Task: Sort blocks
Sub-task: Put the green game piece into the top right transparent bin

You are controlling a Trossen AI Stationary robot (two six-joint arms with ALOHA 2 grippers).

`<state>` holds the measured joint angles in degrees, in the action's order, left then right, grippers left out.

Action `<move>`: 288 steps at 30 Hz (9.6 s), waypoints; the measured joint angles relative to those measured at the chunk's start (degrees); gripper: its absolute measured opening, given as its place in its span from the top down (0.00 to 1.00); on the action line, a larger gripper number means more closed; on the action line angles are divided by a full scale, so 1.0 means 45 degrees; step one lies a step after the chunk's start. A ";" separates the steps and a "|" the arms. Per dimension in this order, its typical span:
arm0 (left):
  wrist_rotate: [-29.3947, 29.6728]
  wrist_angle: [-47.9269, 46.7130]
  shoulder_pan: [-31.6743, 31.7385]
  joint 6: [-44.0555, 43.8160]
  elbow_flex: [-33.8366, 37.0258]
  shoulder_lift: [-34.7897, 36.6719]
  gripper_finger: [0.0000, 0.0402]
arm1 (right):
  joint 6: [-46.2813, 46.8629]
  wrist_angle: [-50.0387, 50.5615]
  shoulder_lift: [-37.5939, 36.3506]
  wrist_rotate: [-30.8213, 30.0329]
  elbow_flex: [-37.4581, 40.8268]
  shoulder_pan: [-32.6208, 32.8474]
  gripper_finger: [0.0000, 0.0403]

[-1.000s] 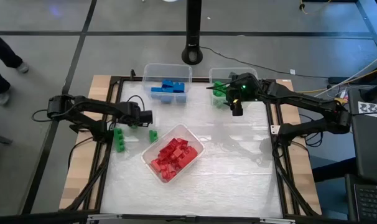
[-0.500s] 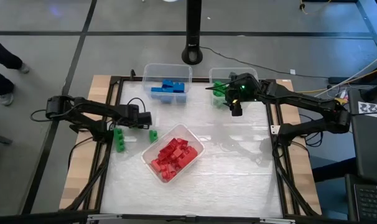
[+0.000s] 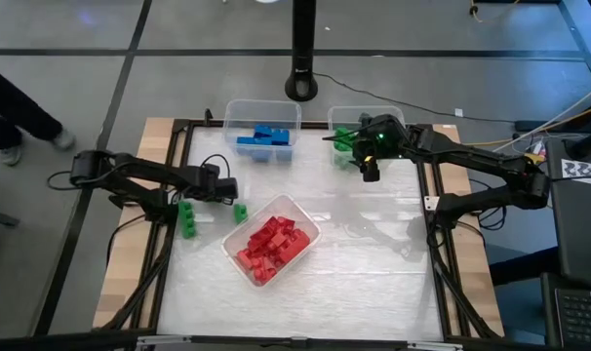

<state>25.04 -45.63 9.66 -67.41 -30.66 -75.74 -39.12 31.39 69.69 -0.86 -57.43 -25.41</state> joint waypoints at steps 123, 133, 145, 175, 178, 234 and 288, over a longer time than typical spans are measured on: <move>-0.0870 1.9102 -0.2707 0.9735 -0.0019 0.2234 0.58 | -0.4816 -1.2758 0.3949 -0.0110 -0.0424 0.5416 0.01; -0.0870 1.9469 -0.2829 0.9358 -0.0019 0.2234 0.58 | -0.4997 -1.3845 0.4182 0.0093 -0.0432 0.5406 0.03; -0.1073 1.9662 -0.2829 0.9353 -0.0014 0.2234 0.58 | -0.5281 -1.5763 0.5161 -0.0034 -0.0469 0.5391 0.03; -0.1436 1.9669 -0.2897 0.9652 -0.0014 0.2231 0.53 | -0.5373 -1.5280 0.6407 -0.0247 -0.1666 0.5396 0.27; -0.1438 1.9628 -0.2892 0.9650 -0.0014 0.2335 0.44 | -0.5210 -1.5051 0.6314 -0.0257 -0.1661 0.5396 0.27; 0.2491 0.8461 -0.2892 0.9465 -0.0014 0.6250 0.35 | -0.0554 0.0035 0.2346 -0.3750 -0.1574 -0.3279 0.24; -0.1296 0.3804 -0.2897 -0.0379 0.0093 0.1170 0.35 | -0.0626 0.1711 0.0622 -0.2453 -0.2400 -0.2924 0.07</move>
<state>19.21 -28.51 -3.38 -69.12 -30.24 -70.48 -41.93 39.09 72.49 -11.90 -68.23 -38.57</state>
